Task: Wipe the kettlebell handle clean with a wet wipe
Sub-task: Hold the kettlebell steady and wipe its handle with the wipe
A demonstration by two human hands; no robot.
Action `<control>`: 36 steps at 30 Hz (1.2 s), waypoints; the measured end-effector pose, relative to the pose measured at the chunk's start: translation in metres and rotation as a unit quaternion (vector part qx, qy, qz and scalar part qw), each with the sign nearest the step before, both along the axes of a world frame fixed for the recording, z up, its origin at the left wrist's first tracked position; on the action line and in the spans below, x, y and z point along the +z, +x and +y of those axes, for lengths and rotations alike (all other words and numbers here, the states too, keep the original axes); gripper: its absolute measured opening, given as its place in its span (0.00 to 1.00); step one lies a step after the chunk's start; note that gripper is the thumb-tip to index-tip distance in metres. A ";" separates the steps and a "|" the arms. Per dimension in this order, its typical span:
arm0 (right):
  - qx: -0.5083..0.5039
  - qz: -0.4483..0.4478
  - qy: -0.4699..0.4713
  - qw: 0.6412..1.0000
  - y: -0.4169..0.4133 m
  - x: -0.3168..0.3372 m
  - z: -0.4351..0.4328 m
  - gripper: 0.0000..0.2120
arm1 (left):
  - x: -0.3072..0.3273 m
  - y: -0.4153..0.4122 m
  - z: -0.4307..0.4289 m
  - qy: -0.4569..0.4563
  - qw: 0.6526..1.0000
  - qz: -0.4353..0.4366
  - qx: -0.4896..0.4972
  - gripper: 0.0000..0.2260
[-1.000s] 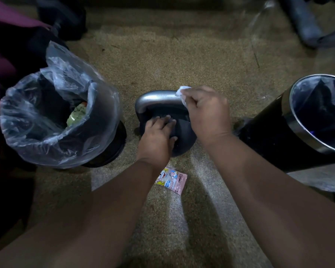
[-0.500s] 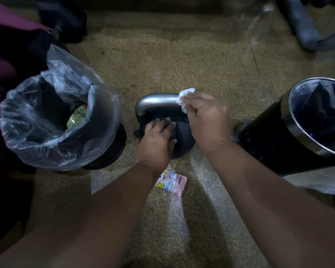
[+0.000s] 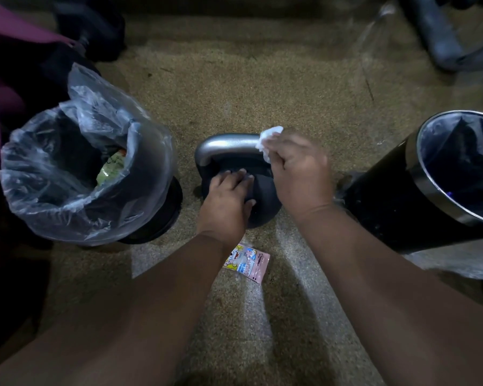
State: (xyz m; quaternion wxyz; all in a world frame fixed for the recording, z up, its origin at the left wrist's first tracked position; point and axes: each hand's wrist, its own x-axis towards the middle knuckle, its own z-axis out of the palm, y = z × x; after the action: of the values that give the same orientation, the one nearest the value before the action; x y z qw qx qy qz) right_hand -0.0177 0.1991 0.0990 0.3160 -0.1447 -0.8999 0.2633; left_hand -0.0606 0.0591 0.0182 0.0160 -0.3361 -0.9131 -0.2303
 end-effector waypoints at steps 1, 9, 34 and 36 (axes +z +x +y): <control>0.008 0.005 0.005 1.000 0.002 -0.001 0.000 0.07 | 0.000 0.000 0.000 0.000 1.000 0.001 0.000 0.21; -0.002 0.006 -0.002 1.000 0.001 0.000 -0.004 0.08 | 0.000 0.000 -0.001 -0.005 1.000 0.006 -0.001 0.22; -0.021 0.002 -0.032 0.999 -0.006 0.002 0.001 0.08 | 0.002 0.000 -0.001 0.000 1.000 -0.004 -0.002 0.21; -0.006 0.004 0.000 1.000 0.001 -0.004 -0.003 0.09 | 0.003 0.000 -0.001 -0.001 1.000 0.003 -0.008 0.21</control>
State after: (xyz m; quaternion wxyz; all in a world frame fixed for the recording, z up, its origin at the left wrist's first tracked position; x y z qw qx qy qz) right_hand -0.0162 0.1959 0.0952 0.3214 -0.1492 -0.8976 0.2622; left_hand -0.0608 0.0576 0.0207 0.0160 -0.3442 -0.9106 -0.2283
